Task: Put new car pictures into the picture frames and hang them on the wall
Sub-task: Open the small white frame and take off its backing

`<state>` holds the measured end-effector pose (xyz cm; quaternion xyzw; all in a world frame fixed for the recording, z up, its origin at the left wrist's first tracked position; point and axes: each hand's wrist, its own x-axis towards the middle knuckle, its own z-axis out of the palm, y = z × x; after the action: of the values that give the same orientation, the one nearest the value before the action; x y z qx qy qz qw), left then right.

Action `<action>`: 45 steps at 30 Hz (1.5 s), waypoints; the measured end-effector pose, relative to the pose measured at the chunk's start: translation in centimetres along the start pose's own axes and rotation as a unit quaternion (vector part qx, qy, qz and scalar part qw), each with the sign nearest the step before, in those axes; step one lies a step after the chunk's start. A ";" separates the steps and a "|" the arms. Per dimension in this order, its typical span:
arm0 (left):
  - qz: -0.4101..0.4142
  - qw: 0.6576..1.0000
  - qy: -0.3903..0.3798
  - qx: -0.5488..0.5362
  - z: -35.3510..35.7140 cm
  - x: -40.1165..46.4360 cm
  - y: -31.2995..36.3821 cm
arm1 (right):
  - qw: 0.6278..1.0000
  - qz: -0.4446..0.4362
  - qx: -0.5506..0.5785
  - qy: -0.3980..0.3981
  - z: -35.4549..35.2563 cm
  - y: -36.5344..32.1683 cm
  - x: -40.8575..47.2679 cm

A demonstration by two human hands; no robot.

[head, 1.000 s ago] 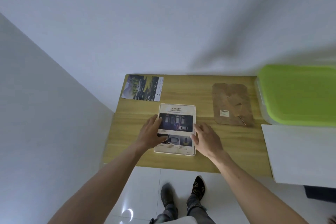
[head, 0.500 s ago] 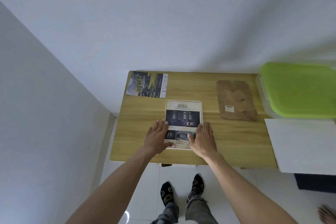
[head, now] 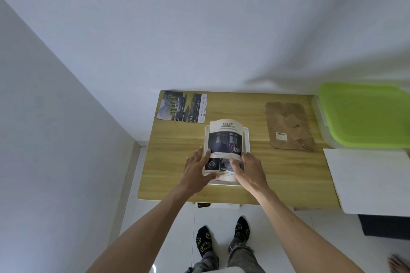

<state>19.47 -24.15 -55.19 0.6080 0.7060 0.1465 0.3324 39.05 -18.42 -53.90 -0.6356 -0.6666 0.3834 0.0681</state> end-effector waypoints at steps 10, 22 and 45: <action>-0.175 0.883 0.091 -0.426 -2.9 1.1 3.7 | 0.999 0.031 0.037 0.005 -1.7 -0.8 0.3; -0.208 0.770 0.011 -0.603 -3.5 0.5 3.5 | 0.932 0.124 0.339 0.006 -5.1 -1.5 0.0; -0.103 0.956 -0.098 -0.256 12.3 4.3 23.8 | 0.964 0.134 0.210 0.096 -19.8 21.7 -2.6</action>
<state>45.36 -17.23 -50.94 0.4376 0.6673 0.2271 0.5582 68.21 -14.61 -52.02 -0.7244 -0.4699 0.4578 0.2118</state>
